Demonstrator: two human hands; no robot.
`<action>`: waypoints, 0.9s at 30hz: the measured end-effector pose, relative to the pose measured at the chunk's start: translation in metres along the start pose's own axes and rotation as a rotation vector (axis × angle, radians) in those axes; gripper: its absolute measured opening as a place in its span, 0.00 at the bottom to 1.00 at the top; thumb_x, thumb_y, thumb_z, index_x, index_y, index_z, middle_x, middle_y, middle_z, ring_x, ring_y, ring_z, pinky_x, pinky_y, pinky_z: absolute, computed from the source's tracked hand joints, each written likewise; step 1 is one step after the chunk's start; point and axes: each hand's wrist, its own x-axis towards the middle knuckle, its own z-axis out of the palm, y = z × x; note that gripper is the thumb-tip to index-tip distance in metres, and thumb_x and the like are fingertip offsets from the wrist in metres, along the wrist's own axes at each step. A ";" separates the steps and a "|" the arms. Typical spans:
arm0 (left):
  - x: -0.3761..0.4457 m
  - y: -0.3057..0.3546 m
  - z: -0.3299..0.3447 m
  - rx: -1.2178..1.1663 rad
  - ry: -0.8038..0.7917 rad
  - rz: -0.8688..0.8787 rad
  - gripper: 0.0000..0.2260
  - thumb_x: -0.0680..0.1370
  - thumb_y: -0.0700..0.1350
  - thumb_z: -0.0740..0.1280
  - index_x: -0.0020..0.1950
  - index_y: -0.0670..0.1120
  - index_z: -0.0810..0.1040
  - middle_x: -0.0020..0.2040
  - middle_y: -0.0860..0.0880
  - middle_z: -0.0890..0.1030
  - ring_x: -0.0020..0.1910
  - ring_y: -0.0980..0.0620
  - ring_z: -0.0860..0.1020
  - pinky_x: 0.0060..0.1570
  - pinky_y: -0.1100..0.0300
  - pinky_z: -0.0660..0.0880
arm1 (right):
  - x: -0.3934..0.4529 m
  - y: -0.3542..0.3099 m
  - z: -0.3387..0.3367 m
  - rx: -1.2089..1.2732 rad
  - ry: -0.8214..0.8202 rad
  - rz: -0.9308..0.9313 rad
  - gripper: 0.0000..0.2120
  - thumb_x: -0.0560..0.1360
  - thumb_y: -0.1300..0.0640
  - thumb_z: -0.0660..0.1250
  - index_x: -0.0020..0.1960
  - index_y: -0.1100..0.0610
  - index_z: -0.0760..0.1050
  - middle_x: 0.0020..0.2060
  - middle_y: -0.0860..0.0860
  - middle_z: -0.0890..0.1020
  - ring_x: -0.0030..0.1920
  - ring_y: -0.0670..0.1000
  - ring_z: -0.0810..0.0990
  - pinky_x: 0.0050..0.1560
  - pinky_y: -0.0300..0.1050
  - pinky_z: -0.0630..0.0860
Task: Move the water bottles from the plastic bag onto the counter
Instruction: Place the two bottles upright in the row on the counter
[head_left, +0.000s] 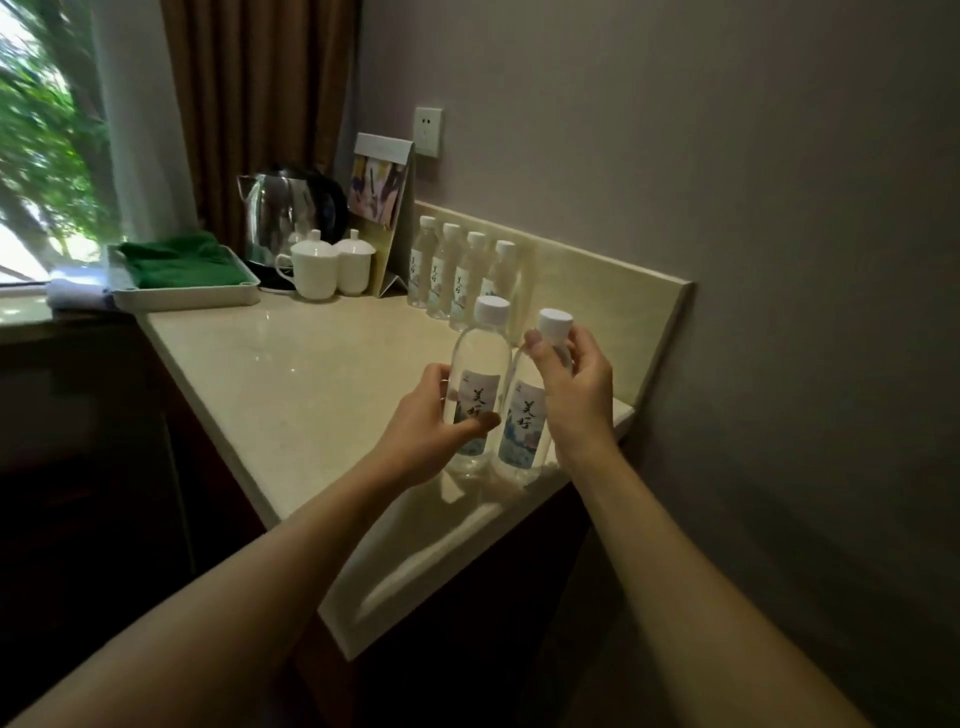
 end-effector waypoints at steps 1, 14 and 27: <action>0.010 -0.002 0.003 0.007 0.001 0.004 0.26 0.73 0.49 0.75 0.66 0.48 0.66 0.60 0.51 0.78 0.51 0.57 0.78 0.42 0.67 0.77 | 0.009 0.005 0.000 -0.017 0.006 -0.011 0.14 0.77 0.47 0.68 0.58 0.53 0.76 0.52 0.50 0.83 0.55 0.51 0.81 0.58 0.58 0.78; 0.107 -0.023 0.033 0.185 0.015 0.089 0.27 0.72 0.52 0.75 0.67 0.49 0.68 0.62 0.49 0.78 0.52 0.51 0.80 0.51 0.54 0.80 | 0.086 0.055 0.003 -0.143 0.139 -0.074 0.17 0.79 0.47 0.64 0.64 0.54 0.73 0.54 0.49 0.80 0.55 0.48 0.79 0.48 0.36 0.75; 0.179 -0.049 0.032 0.175 -0.121 0.206 0.25 0.70 0.55 0.74 0.63 0.53 0.70 0.55 0.51 0.78 0.52 0.51 0.80 0.52 0.46 0.79 | 0.103 0.085 0.021 -0.373 0.133 0.065 0.38 0.70 0.48 0.75 0.72 0.47 0.58 0.64 0.47 0.73 0.60 0.47 0.78 0.57 0.46 0.78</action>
